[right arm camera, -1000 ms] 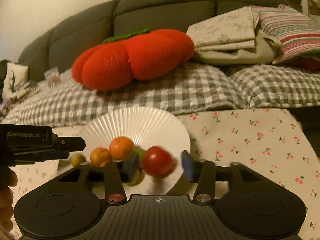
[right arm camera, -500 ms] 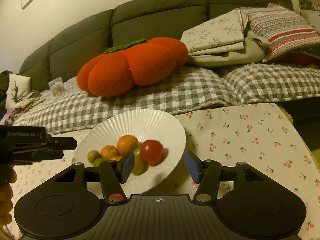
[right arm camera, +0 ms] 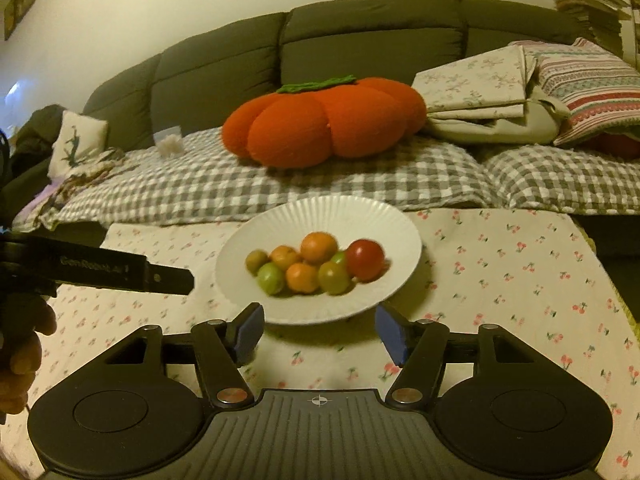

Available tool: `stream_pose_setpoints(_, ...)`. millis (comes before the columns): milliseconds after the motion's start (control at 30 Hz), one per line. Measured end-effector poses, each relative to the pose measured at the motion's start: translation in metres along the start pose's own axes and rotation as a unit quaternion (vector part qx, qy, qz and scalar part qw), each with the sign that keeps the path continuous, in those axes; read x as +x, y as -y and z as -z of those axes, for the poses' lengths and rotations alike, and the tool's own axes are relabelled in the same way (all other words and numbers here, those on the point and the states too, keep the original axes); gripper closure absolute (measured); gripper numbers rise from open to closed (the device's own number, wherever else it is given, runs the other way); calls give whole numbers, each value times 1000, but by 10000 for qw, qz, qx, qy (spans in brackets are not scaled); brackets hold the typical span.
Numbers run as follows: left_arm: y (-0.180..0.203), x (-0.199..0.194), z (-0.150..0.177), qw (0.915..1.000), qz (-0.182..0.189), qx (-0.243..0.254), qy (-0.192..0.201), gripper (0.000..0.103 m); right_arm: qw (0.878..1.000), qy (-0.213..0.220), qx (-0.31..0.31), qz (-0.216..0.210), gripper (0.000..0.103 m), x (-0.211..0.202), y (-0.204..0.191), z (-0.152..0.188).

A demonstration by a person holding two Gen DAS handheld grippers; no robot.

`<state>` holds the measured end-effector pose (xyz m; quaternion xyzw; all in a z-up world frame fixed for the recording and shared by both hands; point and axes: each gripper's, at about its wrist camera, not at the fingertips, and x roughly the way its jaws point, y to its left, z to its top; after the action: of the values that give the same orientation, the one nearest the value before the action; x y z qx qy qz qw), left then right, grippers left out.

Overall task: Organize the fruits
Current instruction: 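Move both open tools back to the last two small fruits on the cloth, then grasp a small yellow fruit with the left tool while the right tool grasps another small fruit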

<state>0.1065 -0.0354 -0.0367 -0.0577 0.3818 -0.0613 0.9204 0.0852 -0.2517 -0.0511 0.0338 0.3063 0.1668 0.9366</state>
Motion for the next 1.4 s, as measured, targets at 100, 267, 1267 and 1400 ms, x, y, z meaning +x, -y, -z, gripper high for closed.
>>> stream_pose_setpoints(100, 3, -9, 5, 9999, -93, 96, -9, 37, 9999, -58, -64, -66, 41, -4, -5, 6)
stream_pose_setpoints(267, 10, -25, 10, 9992, -301, 270, 76, 33, 9998, -129, -85, -144, 40, -8, -12, 13)
stream_pose_setpoints(1267, 17, 19, 26, 9990, -74, 205, -392, 31, 9965, -540, -454, -455, 40, 3, -47, 51)
stream_pose_setpoints(1400, 19, 31, 26, 9990, -56, 233, -382, 33, 9959, -597, -482, -487, 40, 8, -49, 53)
